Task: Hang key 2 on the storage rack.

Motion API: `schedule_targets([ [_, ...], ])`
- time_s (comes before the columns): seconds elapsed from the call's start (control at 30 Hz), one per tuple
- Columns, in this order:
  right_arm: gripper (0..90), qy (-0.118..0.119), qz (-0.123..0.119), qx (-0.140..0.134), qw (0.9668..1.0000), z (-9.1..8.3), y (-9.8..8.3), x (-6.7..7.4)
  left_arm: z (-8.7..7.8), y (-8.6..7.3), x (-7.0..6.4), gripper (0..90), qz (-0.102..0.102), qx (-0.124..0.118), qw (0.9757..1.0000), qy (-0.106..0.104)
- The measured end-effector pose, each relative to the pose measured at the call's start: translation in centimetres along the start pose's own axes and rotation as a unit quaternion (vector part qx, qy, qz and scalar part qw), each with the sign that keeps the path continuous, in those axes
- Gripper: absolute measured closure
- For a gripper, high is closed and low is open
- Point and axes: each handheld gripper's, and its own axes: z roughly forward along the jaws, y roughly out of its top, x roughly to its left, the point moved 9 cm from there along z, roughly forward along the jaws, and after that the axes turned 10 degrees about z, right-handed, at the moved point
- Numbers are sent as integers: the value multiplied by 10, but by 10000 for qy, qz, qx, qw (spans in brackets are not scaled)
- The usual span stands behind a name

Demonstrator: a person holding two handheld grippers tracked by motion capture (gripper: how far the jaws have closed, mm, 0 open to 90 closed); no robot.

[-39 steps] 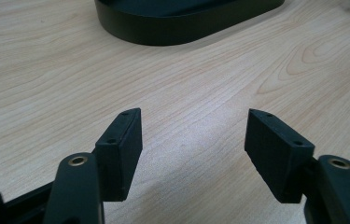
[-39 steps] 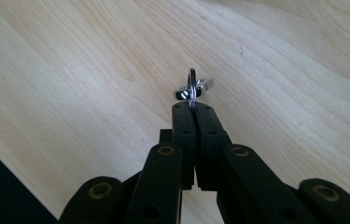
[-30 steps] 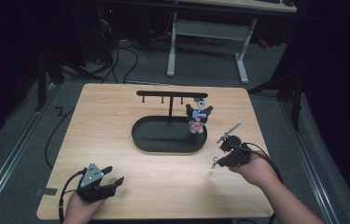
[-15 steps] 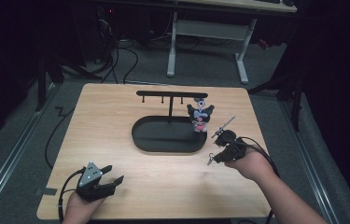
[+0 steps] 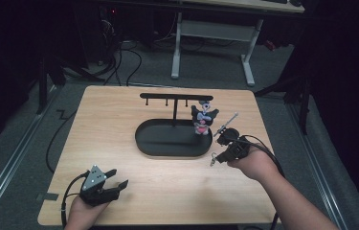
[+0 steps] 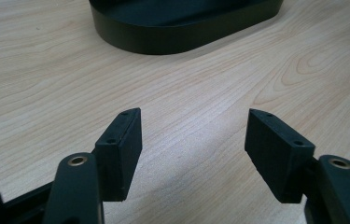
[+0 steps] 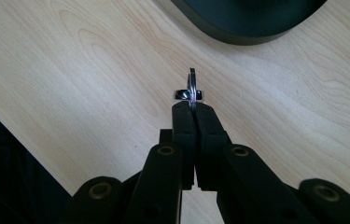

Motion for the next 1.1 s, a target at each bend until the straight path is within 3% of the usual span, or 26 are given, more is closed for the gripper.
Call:
schedule_targets([
  [0.27, 892, 57, 6, 12, 10000, -6, 15, 5, -3, 0, -2, 373, 37, -10, 10000, 14],
  [0.3, 892, 53, 90, 27, 9999, -7, 17, 7, -3, 0, -2, 373, 40, -5, 10000, 16],
  [0.33, 892, 35, -8, 19, 10000, -7, 20, 7, -4, -1, -2, 373, 53, 6, 10000, 25],
  [0.5, 893, -18, -162, 59, 9998, -10, 41, 9, -5, 0, -1, 373, 28, -16, 10000, 51],
  [0.53, 893, -29, 23, 110, 9999, -11, 43, 11, -5, -1, -1, 373, 34, -11, 10000, 57],
  [0.6, 893, 3, -138, 68, 9999, -11, 53, 10, -6, -1, 0, 373, 40, -4, 10000, 65],
  [0.7, 892, -19, -180, 87, 9998, -10, 64, 10, -7, -2, 2, 373, 16, -13, 10000, 78],
  [1.07, 892, 27, -184, 53, 9998, -17, 98, 9, -9, -3, 5, 373, -45, -35, 9999, 119],
  [1.1, 892, 33, -91, 70, 9999, -19, 101, 10, -9, -3, 5, 373, -46, -35, 9999, 120],
])
